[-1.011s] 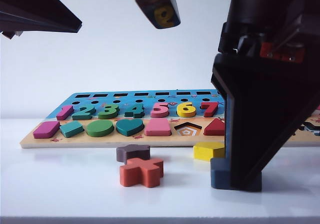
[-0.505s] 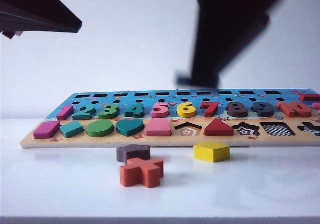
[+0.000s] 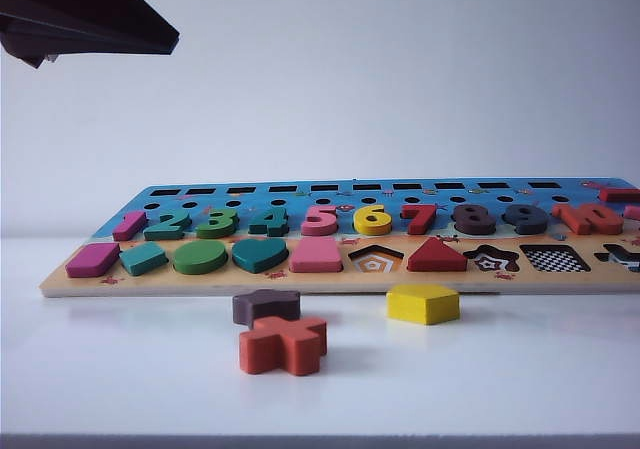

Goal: Insert the cube into the slot.

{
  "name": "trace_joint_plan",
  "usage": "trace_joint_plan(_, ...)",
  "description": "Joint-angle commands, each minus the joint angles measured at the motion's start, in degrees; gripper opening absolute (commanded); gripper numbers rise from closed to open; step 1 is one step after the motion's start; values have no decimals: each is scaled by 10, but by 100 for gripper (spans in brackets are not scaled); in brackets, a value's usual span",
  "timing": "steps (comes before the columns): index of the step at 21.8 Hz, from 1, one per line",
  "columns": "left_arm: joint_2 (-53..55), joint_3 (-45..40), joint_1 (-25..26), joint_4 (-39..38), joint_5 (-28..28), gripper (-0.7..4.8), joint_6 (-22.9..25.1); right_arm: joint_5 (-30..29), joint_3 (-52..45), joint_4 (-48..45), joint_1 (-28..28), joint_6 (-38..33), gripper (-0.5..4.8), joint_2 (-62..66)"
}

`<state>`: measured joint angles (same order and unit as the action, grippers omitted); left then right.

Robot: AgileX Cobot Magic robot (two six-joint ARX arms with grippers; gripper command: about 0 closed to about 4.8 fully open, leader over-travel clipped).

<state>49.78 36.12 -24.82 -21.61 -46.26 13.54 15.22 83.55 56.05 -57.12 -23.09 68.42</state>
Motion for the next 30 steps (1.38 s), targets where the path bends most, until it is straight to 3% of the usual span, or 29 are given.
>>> trace_joint_plan(1, 5, 2, 0, 17, -6, 10, 0, 51, -1, 74, 0, -78, 38, -10)
trace_joint_plan(6, 11, 2, 0, 40, -7, 10, -2, 112, -13, 111, 0, -135, 24, -11)
trace_joint_plan(11, 15, 2, 0, 47, -7, 10, -11, 130, -36, 107, 2, -192, 22, -7)
trace_joint_plan(20, 23, 2, 0, 81, -8, 10, -14, 69, -159, 38, 9, -238, 22, -5)
trace_joint_plan(26, 41, 2, 0, 100, -8, 10, -15, 13, -235, -13, 81, -243, 21, -5)
trace_joint_plan(30, 51, 2, 0, 111, -9, 10, -15, 2, -258, -23, 101, -235, 20, -5)
